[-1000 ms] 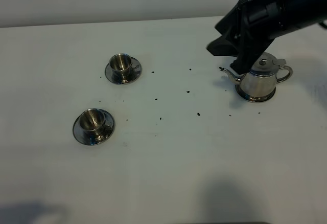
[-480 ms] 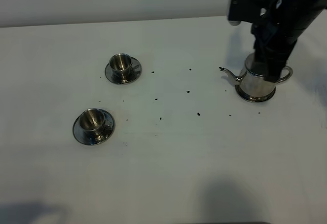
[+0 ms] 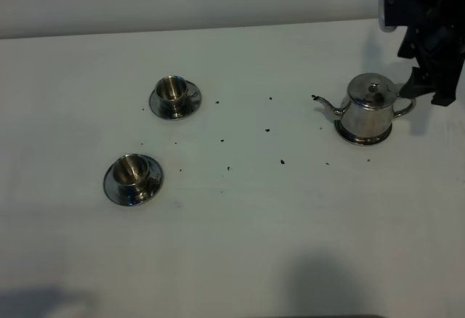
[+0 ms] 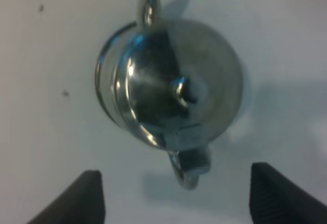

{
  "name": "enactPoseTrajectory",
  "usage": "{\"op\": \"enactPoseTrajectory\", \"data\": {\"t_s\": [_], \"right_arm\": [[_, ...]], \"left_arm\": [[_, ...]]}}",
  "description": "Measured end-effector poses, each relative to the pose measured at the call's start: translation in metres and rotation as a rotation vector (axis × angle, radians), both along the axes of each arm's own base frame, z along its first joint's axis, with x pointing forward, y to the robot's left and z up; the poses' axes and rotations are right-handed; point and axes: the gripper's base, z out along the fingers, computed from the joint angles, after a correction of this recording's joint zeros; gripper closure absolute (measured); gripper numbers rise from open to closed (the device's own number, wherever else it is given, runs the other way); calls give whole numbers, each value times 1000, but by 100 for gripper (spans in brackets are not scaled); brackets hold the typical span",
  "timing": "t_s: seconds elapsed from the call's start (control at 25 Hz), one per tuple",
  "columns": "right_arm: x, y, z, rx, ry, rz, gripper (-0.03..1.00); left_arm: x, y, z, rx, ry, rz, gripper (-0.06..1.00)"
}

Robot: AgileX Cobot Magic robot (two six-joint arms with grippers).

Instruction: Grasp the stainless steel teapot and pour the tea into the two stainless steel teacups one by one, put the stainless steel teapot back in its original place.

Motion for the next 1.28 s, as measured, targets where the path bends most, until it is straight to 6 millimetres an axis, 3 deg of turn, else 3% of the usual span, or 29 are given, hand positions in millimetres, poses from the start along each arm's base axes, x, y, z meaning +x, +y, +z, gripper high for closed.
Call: {"op": "enactPoseTrajectory", "data": {"t_s": [0.2, 0.64, 1.28], "right_arm": [[13, -10, -26, -9, 17, -12, 38], [26, -15, -61, -10, 42, -30, 38], [19, -14, -65, 65, 169, -142, 38]], "left_arm": [[0, 0, 0, 0, 0, 0, 47], [0, 0, 0, -1, 0, 1, 47], [0, 0, 0, 0, 0, 0, 47]]}}
